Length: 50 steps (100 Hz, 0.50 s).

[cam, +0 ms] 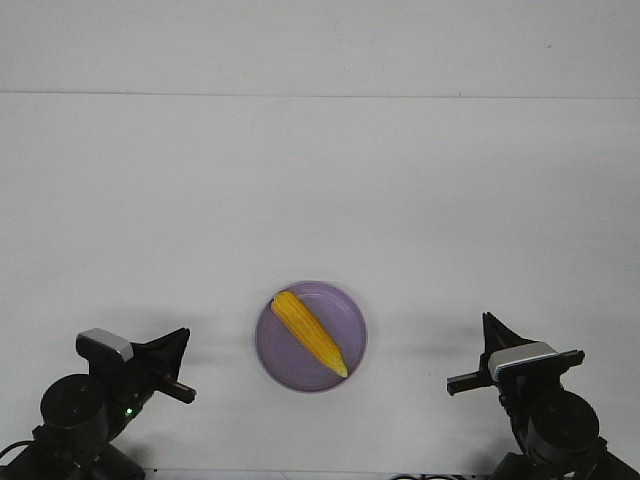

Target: Place corn on plate with both arms

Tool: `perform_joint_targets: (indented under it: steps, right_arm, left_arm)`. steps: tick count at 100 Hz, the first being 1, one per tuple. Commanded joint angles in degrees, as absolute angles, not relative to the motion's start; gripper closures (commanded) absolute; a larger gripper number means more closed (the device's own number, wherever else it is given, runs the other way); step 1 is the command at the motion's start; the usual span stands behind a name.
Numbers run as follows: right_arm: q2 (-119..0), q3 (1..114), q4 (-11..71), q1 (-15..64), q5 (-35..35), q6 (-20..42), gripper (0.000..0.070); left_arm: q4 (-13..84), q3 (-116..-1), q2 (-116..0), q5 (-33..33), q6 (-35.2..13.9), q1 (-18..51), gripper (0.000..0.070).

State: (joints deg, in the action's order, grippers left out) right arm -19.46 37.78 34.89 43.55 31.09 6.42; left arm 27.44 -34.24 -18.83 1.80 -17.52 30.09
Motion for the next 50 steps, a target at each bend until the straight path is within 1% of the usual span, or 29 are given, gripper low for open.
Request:
perform_joint_targets:
  steps: [1, 14, 17, 19, 24, 34, 42, 50]
  right_arm:
    - [-19.6, 38.2, 34.3, 44.0, 31.1, 6.6, 0.0684]
    - [-19.6, 38.2, 34.3, 44.0, 31.1, 6.6, 0.0684]
    - [-19.6, 38.2, 34.3, 44.0, 31.1, 6.6, 0.0684]
    - [-19.6, 38.2, 34.3, 44.0, 31.1, 6.6, 0.0684]
    - [-19.6, 38.2, 34.3, 44.0, 31.1, 6.6, 0.0684]
    - [-19.6, 38.2, 34.3, 44.0, 31.1, 6.6, 0.0684]
    - [-19.6, 38.2, 34.3, 44.0, 31.1, 6.6, 0.0684]
    - [-19.6, 38.2, 34.3, 44.0, 31.1, 6.6, 0.0684]
  left_arm:
    - [26.9, -35.0, -18.9, 2.1, -17.1, 30.3, 0.0685]
    - [26.9, -35.0, -18.8, 2.3, -16.8, 30.3, 0.0686]
    - [26.8, -34.9, -18.5, 3.3, -14.8, 29.9, 0.0686]
    - [26.3, -34.7, -18.2, 4.5, -12.2, 29.2, 0.0686]
    - [23.4, -33.1, -17.2, 5.6, -7.8, 26.9, 0.0686]
    - [13.3, -26.4, -13.9, 3.5, 0.0, 20.4, 0.0686]
    - [6.2, -19.4, -10.1, 3.0, 4.1, 14.5, 0.0686]
    - [1.8, -13.4, -6.7, 3.0, 5.9, 9.6, 0.0685]
